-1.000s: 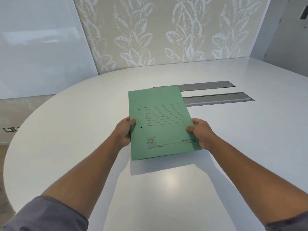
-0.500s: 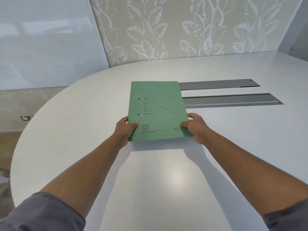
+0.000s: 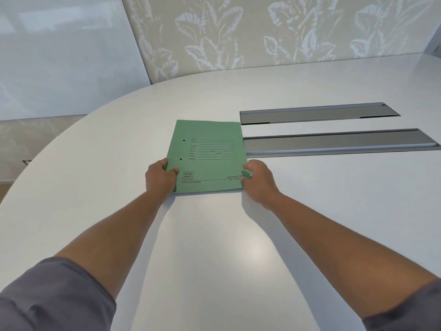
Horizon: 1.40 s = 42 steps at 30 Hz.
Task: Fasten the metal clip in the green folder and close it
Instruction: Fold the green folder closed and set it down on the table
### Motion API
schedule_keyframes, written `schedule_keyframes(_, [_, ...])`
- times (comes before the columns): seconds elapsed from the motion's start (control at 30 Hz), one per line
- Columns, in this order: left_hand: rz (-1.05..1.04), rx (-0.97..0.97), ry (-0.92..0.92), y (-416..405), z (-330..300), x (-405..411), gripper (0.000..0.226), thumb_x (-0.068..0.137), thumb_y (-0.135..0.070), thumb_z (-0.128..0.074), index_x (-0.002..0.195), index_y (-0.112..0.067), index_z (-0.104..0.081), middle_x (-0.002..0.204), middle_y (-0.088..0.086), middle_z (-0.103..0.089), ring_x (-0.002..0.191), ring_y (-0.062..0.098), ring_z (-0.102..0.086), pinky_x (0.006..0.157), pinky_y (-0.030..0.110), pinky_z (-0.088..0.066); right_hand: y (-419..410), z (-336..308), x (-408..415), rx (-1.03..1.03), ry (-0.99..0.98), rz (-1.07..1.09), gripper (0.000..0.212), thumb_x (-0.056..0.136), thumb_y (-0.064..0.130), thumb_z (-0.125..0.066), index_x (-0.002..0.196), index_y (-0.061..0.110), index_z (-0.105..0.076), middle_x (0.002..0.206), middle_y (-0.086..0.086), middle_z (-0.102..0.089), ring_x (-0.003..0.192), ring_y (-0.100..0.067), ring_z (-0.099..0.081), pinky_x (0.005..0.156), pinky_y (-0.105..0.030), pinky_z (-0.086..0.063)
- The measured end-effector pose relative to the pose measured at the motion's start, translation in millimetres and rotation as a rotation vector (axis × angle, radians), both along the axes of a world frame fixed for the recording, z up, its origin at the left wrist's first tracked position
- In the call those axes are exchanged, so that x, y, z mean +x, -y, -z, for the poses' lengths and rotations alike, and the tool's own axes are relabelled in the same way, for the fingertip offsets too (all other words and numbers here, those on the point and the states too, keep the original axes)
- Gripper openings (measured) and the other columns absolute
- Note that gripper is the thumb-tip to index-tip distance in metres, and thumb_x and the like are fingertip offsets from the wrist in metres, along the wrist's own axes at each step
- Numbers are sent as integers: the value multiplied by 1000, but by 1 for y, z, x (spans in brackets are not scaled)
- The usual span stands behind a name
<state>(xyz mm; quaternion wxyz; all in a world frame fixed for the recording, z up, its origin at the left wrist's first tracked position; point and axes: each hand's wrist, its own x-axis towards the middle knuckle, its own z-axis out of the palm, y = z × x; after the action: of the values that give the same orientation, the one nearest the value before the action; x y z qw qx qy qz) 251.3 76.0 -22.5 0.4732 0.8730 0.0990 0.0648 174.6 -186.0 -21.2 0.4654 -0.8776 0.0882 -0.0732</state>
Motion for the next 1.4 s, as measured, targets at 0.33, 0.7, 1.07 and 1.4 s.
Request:
schedule_keyframes(0.33, [-27, 336, -33, 8, 6, 32, 22, 93, -21, -56, 71, -28, -56, 79, -11, -56, 88, 32, -65, 80, 41, -56, -24, 13, 25, -315, 47, -99, 21, 91, 2, -41, 88, -2, -61, 107, -12, -60, 96, -38, -53, 83, -42, -46])
schedule_keyframes(0.7, [-52, 348, 3, 7, 20, 43, 41, 96, -23, -51, 60, -34, -34, 85, 5, -62, 120, 34, -41, 76, 36, -36, -23, 30, 33, -451, 30, -76, 27, 98, 28, -45, 112, 15, -64, 137, 3, -56, 127, -28, -36, 97, -41, -27])
schedule_keyframes(1.07, [-26, 359, 64, 6, 23, 41, 23, 98, -26, -50, 93, -15, -70, 99, 8, -73, 117, 37, -44, 76, 35, -36, -24, 25, 32, -437, 14, -31, 27, 98, 21, -46, 116, 11, -64, 140, -1, -55, 130, -29, -38, 96, -42, -31])
schedule_keyframes(1.4, [15, 529, 92, 13, 10, 27, 29, 99, -24, -36, 76, -10, -48, 86, 6, -53, 99, 38, -47, 77, 41, -38, -22, 16, 29, -403, -32, -50, 33, 100, 20, -45, 128, 9, -58, 146, -6, -49, 135, -32, -36, 104, -46, -32])
